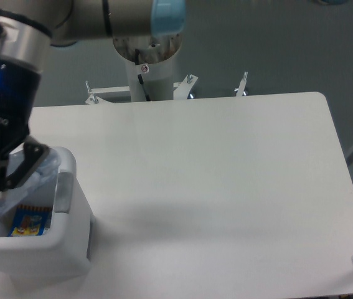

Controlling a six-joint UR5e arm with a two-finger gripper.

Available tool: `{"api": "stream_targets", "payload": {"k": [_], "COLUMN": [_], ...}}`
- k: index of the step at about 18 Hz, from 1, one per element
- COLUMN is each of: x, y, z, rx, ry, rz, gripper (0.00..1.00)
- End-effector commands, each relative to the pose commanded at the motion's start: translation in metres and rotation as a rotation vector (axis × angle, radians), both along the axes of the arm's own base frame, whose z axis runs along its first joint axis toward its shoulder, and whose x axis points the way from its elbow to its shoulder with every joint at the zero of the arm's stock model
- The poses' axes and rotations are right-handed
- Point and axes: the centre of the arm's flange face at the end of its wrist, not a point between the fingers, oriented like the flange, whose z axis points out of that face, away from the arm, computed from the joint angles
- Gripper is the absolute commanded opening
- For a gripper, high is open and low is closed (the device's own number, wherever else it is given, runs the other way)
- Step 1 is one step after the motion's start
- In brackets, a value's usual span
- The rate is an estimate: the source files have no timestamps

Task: Place the trash in the trash can
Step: 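Lift the bottle and carry it over the white bin, then open the gripper to release the bottle into the bin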

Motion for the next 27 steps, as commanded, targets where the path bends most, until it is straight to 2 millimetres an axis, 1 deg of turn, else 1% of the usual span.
{"api": "stream_targets", "payload": {"k": [4,7,8,9,11,13,15,16,17,18,19,20,21,22,23,24,25,26,27], "x": [0.002,0.002,0.001,0.001,0.002,0.005,0.006,0.003,-0.006,-0.026,-0.045,-0.063,-0.087,-0.106,-0.121,-0.137,-0.15,-0.159,-0.173], "y": [0.016,0.019,0.018,0.018,0.015,0.01,0.008,0.006,0.005,-0.002,-0.01,-0.025,-0.041,-0.052,-0.062,-0.071,-0.079,-0.084,-0.092], "z": [-0.027,-0.045,-0.052,-0.057,-0.068,-0.072,-0.071,-0.07,-0.069,-0.068,-0.063,-0.05,-0.042,-0.039,-0.039,-0.046,-0.049,-0.051,-0.053], "rx": [-0.037,-0.067,-0.079,-0.089,-0.115,-0.128,-0.128,-0.127,-0.125,-0.126,-0.12,-0.107,-0.099,-0.103,-0.119,-0.153,-0.181,-0.205,-0.234], "ry": [-0.014,-0.027,-0.028,-0.025,0.019,0.042,0.04,0.042,0.044,0.043,0.044,0.051,0.057,0.056,0.067,0.097,0.123,0.147,0.186], "rz": [-0.017,-0.02,-0.021,-0.026,-0.057,-0.073,-0.072,-0.068,-0.055,-0.025,0.007,0.043,0.085,0.121,0.169,0.236,0.298,0.337,0.362], "gripper": [0.24,0.27,0.3,0.42,1.0,1.0,1.0,1.0,1.0,1.0,1.0,1.0,1.0,1.0,1.0,1.0,1.0,1.0,1.0]}}
